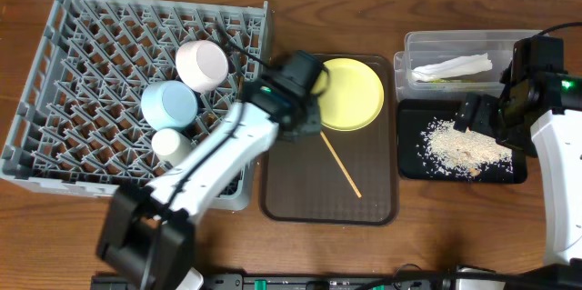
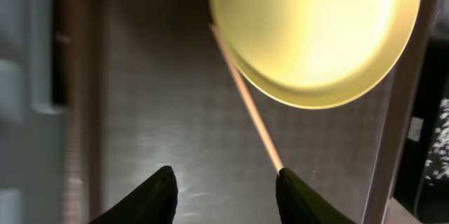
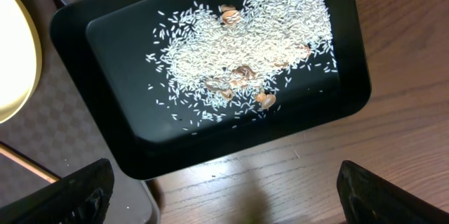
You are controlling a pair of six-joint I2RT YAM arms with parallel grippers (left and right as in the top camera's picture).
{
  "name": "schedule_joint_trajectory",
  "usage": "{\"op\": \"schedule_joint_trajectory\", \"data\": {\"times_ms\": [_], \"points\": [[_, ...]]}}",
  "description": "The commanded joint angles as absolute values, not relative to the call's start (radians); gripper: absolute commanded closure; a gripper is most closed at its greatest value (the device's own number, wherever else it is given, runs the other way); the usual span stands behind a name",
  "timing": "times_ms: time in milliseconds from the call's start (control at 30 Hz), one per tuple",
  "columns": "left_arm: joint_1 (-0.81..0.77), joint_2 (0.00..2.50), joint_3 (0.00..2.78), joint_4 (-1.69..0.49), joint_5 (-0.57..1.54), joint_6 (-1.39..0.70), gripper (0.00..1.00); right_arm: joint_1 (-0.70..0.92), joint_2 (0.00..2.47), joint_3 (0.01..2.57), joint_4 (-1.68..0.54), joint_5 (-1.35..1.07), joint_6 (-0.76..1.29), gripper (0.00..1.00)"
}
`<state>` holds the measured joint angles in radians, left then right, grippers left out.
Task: Sort waste into correct bins and load items into the dishwasher
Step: 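Reach left gripper back to the remaining chopstick on the tray and grasp, then carry the second chopstick into the gray rack and release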
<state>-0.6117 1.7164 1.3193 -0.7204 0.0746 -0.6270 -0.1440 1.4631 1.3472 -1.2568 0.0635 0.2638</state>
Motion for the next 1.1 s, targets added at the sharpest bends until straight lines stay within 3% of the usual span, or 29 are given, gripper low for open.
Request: {"op": "schedule_joint_trajectory", "data": {"times_ms": [0, 433, 500, 567, 733, 967, 1067], "points": [[-0.708, 1.814, 1.305, -0.665, 0.006, -0.721, 0.51, -0.150, 1.447, 1.365, -1.257, 0.070, 0.280, 0.01], [-0.788, 2.040, 1.305, -0.604, 0.007, -0.743, 0.51, -0.150, 1.447, 1.365, -1.257, 0.070, 0.280, 0.01], [-0.788, 2.040, 1.305, -0.625, 0.006, -0.742, 0.67, -0.150, 1.447, 1.365, -1.257, 0.070, 0.280, 0.01], [-0.782, 2.040, 1.305, -0.639, 0.006, -0.743, 0.76, -0.150, 1.447, 1.365, -1.257, 0.070, 0.280, 0.01], [-0.754, 2.039, 1.306, -0.658, 0.006, -0.742, 0.91, -0.150, 1.448, 1.365, -1.257, 0.070, 0.280, 0.01], [-0.650, 2.010, 1.308, -0.684, 0.006, -0.726, 0.92, -0.150, 1.447, 1.365, -1.257, 0.070, 0.280, 0.01], [-0.590, 1.925, 1.320, -0.684, 0.007, -0.620, 0.92, -0.150, 1.447, 1.365, -1.257, 0.070, 0.280, 0.01]]}}
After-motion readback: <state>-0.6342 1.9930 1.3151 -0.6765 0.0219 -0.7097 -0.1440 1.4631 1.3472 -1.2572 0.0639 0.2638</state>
